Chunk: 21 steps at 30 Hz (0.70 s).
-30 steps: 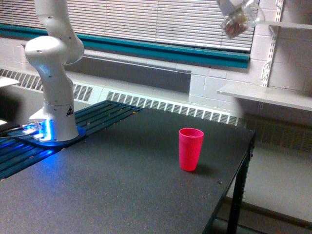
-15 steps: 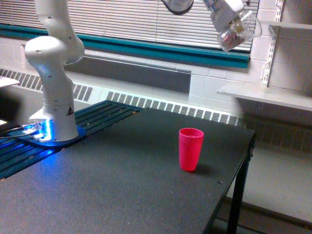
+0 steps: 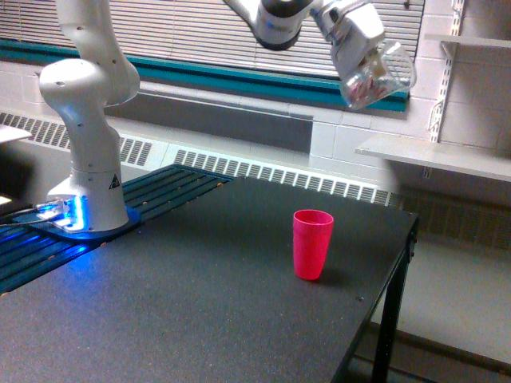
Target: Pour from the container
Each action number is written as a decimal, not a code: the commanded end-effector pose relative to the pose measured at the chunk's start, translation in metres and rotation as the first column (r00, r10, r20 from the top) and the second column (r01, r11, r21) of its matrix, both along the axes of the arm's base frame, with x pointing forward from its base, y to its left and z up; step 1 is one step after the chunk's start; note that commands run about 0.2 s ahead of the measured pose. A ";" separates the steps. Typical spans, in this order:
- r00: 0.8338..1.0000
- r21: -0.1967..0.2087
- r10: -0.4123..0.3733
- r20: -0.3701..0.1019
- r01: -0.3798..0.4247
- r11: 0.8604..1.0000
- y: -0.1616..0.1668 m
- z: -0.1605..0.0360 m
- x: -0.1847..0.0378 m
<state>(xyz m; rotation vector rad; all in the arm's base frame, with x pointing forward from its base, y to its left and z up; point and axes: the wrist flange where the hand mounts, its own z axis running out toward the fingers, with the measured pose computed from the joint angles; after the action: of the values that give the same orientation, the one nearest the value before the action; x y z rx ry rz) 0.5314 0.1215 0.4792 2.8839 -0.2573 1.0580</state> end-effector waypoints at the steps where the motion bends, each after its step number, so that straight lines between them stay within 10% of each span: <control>1: 0.999 0.020 -0.053 0.010 0.053 0.998 -0.025 -0.013 -0.008; 21: 0.993 -0.010 -0.101 -0.056 0.101 0.995 -0.079 -0.082 -0.040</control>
<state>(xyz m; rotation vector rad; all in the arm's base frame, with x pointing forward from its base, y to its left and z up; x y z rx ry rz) 0.4989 0.0572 0.4104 2.8557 -0.3252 0.9763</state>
